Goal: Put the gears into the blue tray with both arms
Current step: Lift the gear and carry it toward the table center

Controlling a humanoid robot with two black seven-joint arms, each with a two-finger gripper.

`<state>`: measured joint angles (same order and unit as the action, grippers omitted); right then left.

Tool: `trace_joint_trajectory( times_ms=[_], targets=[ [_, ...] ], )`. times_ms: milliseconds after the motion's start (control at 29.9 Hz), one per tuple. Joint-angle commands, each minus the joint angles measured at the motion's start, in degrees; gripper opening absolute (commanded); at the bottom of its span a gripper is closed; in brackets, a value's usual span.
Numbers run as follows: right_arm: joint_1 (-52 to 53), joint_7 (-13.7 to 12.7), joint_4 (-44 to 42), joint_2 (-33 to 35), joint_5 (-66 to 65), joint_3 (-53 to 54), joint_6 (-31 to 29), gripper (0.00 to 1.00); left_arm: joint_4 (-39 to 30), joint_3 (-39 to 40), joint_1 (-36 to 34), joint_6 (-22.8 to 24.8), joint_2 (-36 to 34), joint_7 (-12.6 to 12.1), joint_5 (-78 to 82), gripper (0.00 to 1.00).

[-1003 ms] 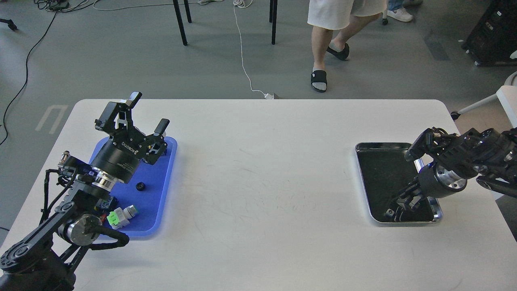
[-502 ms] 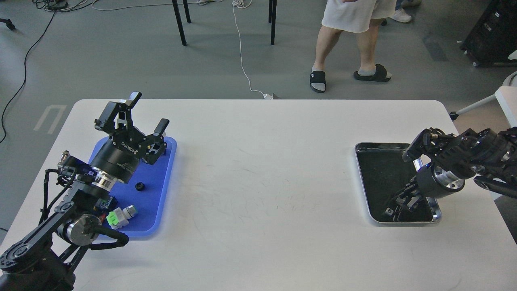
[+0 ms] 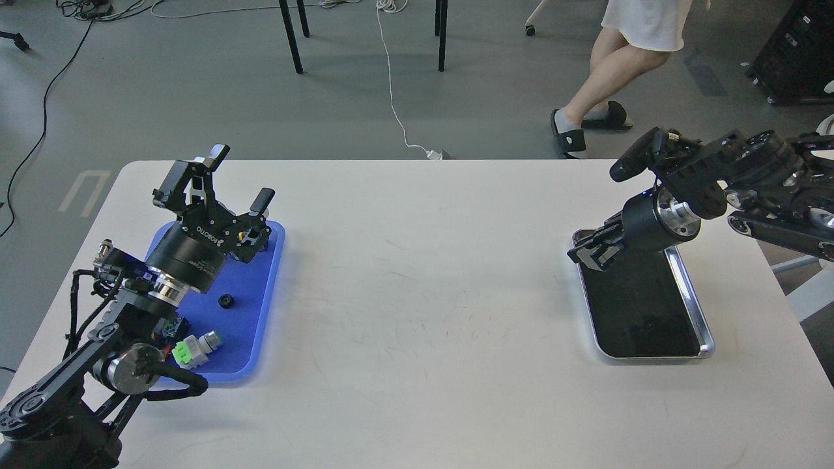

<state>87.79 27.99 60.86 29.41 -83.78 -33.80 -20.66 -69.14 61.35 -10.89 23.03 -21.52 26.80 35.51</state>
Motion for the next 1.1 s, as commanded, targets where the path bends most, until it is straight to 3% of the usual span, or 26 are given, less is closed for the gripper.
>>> trace_joint_trajectory(
  times_ms=[0, 201, 435, 803, 1070],
  targets=[
    [1.7, 0.0, -0.9, -5.2, 2.4, -0.2, -0.2, 0.13, 0.0, 0.0, 0.0, 0.0, 0.0, 0.0, 0.0, 0.98],
    [4.1, 0.0, -5.7, -18.7, 7.8, -5.3, 0.0, 0.14, -0.1, 0.0, 0.1, 0.0, 0.0, 0.0, 0.0, 0.98],
    [3.6, 0.0, -8.7, -29.4, 10.9, -8.7, 0.9, 0.14, -1.1, 0.1, 0.1, -0.1, -0.2, 0.0, 0.0, 0.98],
    [1.2, 0.0, -8.7, -29.4, 18.0, -12.3, 5.7, 0.15, -1.2, 0.6, 0.3, -0.1, -0.2, 0.0, -0.1, 0.98],
    [-0.9, 0.0, -9.1, -29.4, 18.1, -13.6, 6.1, 0.16, -1.4, 1.0, 1.0, 0.0, -0.3, 0.1, -0.1, 0.98]
  ],
)
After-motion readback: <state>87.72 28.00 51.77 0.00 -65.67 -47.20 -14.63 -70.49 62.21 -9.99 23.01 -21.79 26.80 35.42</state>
